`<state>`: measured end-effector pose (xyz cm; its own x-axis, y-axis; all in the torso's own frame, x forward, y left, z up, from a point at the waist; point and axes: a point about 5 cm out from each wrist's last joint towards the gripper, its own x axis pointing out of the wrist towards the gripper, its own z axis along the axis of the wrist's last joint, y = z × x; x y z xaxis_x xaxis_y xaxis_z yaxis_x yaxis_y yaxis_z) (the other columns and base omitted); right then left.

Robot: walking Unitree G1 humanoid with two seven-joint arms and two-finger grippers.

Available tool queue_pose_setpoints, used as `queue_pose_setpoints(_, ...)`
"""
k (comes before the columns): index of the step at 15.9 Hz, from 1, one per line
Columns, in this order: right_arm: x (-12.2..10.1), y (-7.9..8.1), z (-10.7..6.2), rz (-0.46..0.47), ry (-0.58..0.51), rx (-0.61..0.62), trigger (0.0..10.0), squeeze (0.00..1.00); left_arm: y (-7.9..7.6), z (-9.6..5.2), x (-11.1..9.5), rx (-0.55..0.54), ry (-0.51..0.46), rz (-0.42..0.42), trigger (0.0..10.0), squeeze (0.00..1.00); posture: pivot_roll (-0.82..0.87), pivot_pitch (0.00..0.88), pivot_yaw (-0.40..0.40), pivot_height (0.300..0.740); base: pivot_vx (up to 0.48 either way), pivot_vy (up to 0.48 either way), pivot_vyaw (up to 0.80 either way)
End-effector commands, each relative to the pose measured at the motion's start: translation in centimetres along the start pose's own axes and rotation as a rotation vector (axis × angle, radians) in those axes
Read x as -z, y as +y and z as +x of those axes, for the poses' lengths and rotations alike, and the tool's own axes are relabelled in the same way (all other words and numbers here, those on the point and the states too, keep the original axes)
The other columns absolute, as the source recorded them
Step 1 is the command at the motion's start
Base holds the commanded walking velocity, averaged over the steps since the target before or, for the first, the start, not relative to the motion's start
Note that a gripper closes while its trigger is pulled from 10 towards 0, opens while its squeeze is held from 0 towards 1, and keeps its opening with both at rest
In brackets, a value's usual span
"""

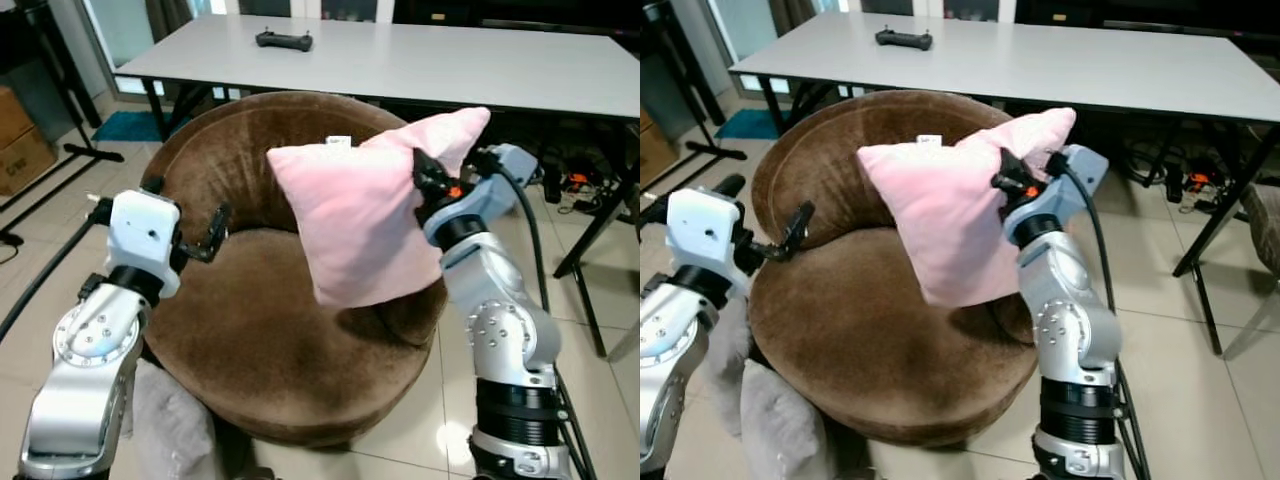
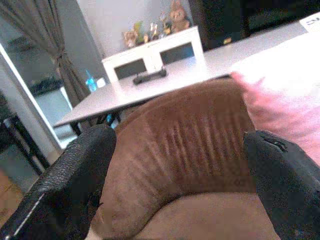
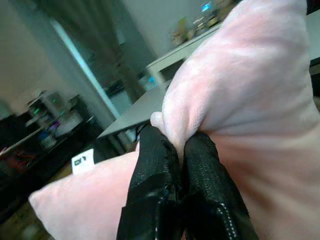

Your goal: Move the pillow to the sofa from floor

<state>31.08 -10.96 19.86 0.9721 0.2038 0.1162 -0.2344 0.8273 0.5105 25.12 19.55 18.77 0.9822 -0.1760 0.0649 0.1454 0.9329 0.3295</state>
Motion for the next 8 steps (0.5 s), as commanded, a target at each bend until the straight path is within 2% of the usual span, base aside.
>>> queue_pose_setpoints(1,-0.1,1.0,0.3,-0.008,-0.001,-0.051,10.0,0.0,-0.1,-0.1,-0.1,0.016,0.003,0.009,10.0,0.0,0.13,0.0,-0.008,0.74,0.0,0.0,0.0)
queue_pose_setpoints(5,0.5,1.3,1.0,-0.013,0.024,-0.051,10.0,0.0,-0.1,0.4,-0.2,0.047,0.004,0.034,10.0,0.0,0.13,0.0,-0.011,0.74,0.0,0.0,0.0)
queue_pose_setpoints(6,0.8,1.5,1.1,-0.018,0.033,-0.056,10.0,0.0,0.2,1.1,-0.6,0.083,-0.019,0.022,10.0,1.0,0.14,0.0,-0.012,0.74,0.0,0.0,0.0)
queue_pose_setpoints(7,0.9,1.9,1.2,-0.024,0.039,-0.07,10.0,0.0,0.5,2.1,-1.2,0.134,-0.031,0.026,10.0,1.0,0.14,0.0,-0.012,0.74,0.0,0.0,0.0)
queue_pose_setpoints(8,1.0,1.9,1.2,-0.026,0.04,-0.074,10.0,0.0,0.6,2.3,-1.4,0.146,-0.033,0.032,10.0,1.0,0.14,0.0,-0.012,0.74,0.0,0.0,0.0)
